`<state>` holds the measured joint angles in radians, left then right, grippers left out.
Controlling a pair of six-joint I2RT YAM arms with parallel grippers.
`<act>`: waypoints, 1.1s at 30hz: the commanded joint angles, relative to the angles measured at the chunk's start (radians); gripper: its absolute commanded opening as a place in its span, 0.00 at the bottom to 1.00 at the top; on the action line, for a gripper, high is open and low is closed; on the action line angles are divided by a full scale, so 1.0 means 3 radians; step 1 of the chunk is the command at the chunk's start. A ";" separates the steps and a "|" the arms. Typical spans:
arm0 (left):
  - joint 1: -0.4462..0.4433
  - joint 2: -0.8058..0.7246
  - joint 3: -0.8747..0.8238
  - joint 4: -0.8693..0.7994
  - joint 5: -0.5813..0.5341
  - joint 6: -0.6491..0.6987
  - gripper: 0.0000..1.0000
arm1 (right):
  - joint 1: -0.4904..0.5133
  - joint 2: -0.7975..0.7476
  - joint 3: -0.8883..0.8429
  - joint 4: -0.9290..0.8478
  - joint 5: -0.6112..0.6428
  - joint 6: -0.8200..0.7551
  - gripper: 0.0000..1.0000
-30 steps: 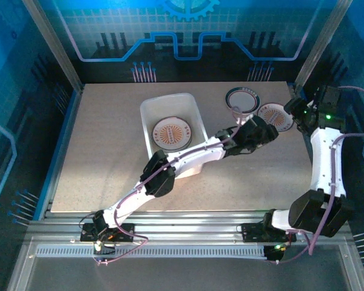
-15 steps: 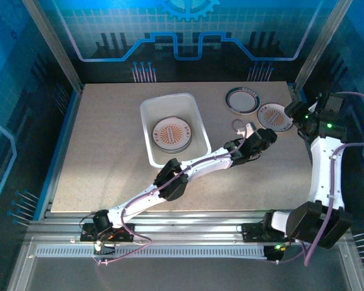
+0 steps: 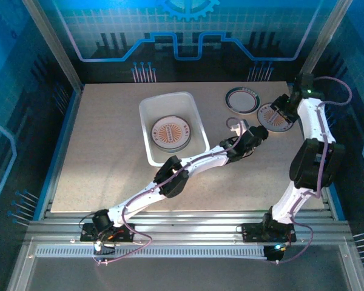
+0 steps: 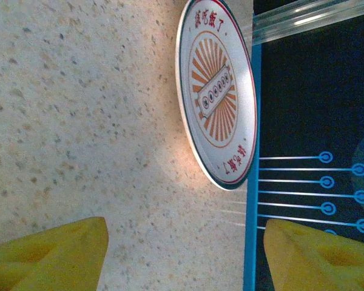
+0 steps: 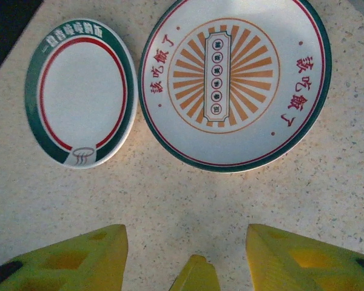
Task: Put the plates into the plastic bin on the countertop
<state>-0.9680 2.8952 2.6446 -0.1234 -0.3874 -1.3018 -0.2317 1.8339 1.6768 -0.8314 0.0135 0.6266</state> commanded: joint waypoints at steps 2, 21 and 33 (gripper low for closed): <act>0.0225 -0.0287 -0.0367 0.0282 0.0019 0.0313 0.71 | 0.0144 0.0374 0.0557 -0.0668 0.0456 0.0061 0.59; 0.0509 -0.0925 -0.1378 0.0742 0.0366 0.0774 0.73 | 0.0419 0.1524 0.1667 -0.1208 0.0967 0.0902 0.55; 0.0596 -0.1171 -0.1647 0.0942 0.0548 0.0920 0.73 | 0.0565 0.1767 0.1778 -0.1226 0.1100 0.1714 0.53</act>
<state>-0.8101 2.6225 2.1750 0.1127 -0.2481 -1.0641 -0.0803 2.3535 2.1811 -1.1545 0.3016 1.0332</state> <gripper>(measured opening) 0.729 0.536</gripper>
